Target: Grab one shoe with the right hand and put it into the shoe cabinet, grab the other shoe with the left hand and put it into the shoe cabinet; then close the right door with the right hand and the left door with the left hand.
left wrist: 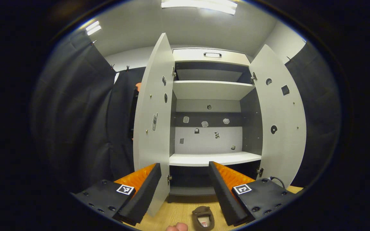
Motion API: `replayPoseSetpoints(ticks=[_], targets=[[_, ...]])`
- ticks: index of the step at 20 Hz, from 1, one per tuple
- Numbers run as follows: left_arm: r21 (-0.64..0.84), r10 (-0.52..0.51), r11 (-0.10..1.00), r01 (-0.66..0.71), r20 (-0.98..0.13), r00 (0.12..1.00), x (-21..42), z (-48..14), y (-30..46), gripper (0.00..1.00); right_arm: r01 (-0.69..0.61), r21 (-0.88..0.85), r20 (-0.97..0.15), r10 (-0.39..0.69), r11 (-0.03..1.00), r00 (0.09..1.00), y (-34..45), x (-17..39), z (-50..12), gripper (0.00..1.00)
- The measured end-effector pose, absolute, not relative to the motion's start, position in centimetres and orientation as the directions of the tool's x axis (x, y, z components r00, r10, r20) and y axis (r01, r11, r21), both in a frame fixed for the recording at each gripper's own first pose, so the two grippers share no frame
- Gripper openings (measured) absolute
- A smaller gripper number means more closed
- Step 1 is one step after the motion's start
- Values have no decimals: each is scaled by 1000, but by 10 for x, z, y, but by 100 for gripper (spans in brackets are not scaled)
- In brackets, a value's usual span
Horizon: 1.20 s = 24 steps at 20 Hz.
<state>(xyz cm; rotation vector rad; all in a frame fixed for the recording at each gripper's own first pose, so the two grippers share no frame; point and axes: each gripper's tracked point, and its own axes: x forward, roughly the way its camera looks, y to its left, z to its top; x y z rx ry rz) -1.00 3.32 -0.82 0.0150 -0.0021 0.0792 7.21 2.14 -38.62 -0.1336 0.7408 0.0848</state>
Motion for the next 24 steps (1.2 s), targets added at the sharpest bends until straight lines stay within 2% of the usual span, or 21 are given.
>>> replayPoseSetpoints(ticks=[1, 2, 4, 9, 10, 12, 14, 15, 16, 18, 19, 20, 21, 22, 24], targets=[[13, 80, 997, -80, -4, 997, -8, -11, 34, 99, -115, -84, -663, 31, 990, 748, 22, 67, -376, 7], [15, 77, 997, -77, -15, 997, -7, -15, 35, 96, -96, -70, -648, 28, 993, 761, 22, 62, -363, 7], [22, 83, 996, -83, -24, 996, -5, -19, 40, 96, -58, -48, -576, 20, 997, 817, 22, 58, -323, 7], [1, 68, 998, -68, -37, 997, 0, -27, 40, 93, -41, -42, -364, 23, 998, 931, 35, 55, -186, 7], [0, 61, 998, -61, -36, 998, 1, -28, 39, 96, -39, -36, -315, 25, 999, 949, 39, 60, -157, 7], [2, 42, 999, -42, -34, 999, 0, -29, 34, 96, -26, -38, -234, 17, 999, 972, 44, 81, -102, 6], [3, 24, 1000, -24, -29, 999, -2, -28, 30, 96, -41, -41, -183, 33, 998, 983, 53, 109, -59, 6], [4, 16, 1000, -16, -29, 999, -3, -28, 28, 93, -44, -42, -156, 37, 998, 987, 56, 126, -39, 6], [6, 11, 1000, -11, -29, 1000, -3, -29, 27, 99, -45, -36, -138, 39, 998, 990, 59, 145, -22, 6], [10, 9, 1000, -9, -24, 1000, -6, -28, 27, 96, -39, -6, -128, 38, 999, 991, 61, 190, 7, 6], [10, 10, 1000, -9, -21, 1000, -6, -27, 27, 99, -33, 11, -151, 34, 999, 988, 65, 211, 13, 6], [10, 12, 1000, -12, -18, 1000, -7, -27, 28, 96, -31, 17, -169, 33, 999, 985, 67, 236, 15, 6], [13, 21, 1000, -21, -16, 1000, -8, -27, 30, 99, -21, 9, -189, 22, 1000, 982, 67, 259, 10, 6], [17, 32, 999, -32, -10, 999, -9, -27, 35, 96, -13, -15, -213, 9, 1000, 977, 68, 283, 4, 6], [8, 49, 999, -49, -15, 999, -10, -30, 42, 96, -2, -60, -276, -15, 998, 961, 70, 323, -14, 7]])
